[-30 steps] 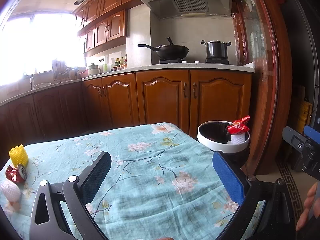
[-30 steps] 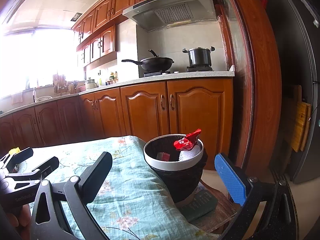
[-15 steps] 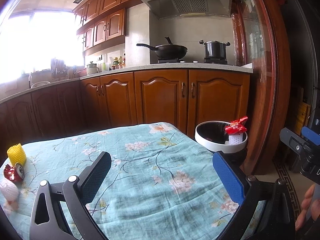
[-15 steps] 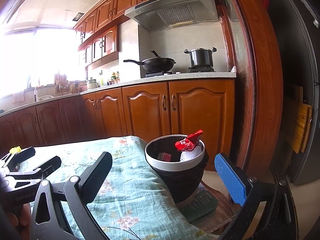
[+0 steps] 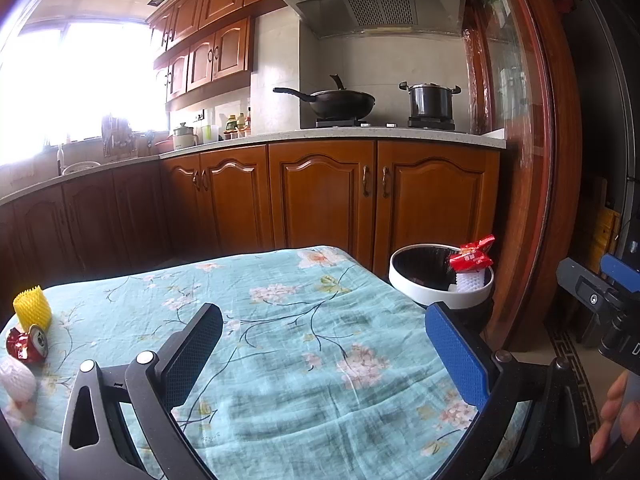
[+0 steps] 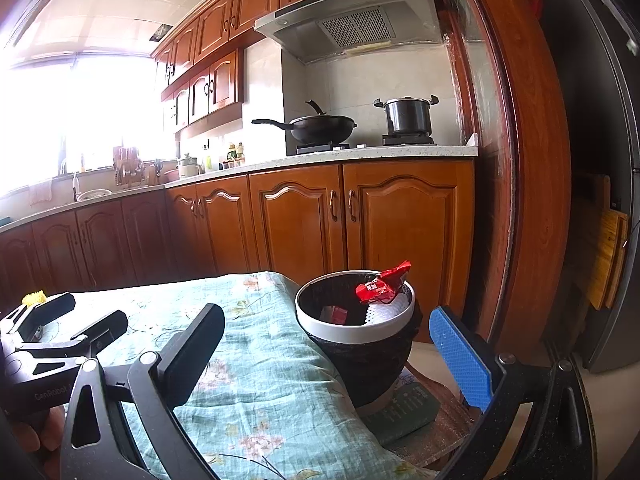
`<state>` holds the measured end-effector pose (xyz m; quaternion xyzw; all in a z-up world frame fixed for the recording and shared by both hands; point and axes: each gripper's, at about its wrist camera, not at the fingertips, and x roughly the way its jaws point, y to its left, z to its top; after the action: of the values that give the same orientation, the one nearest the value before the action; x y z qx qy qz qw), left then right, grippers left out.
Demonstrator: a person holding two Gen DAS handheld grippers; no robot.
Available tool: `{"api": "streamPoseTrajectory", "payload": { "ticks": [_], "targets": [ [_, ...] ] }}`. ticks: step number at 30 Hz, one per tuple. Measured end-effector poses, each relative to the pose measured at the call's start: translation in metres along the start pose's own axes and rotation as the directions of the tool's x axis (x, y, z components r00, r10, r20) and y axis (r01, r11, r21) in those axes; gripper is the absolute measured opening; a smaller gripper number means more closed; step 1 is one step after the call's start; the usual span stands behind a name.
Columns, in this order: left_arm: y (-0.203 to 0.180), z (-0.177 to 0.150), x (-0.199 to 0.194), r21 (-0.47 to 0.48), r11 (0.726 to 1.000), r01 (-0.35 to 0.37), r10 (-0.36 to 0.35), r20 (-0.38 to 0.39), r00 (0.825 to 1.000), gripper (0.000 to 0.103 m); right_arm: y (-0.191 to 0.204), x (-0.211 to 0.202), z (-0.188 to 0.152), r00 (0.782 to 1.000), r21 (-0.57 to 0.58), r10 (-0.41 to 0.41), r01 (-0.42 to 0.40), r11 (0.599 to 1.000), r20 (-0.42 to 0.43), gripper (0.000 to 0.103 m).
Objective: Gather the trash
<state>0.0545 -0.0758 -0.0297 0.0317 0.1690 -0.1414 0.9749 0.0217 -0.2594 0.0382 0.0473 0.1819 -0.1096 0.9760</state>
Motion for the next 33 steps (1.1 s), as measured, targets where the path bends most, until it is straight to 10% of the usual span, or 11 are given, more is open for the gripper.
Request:
{"api": "streamPoseTrajectory", "payload": {
  "ticks": [33],
  "targets": [
    [0.0056,0.0002,0.0071,0.003,1.000,0.009,-0.009,-0.017,1.000,0.102,0.0062,0.0022,0.0000,1.000,-0.007,0.016,-0.016,1.000,-0.010,0.103]
  ]
}}
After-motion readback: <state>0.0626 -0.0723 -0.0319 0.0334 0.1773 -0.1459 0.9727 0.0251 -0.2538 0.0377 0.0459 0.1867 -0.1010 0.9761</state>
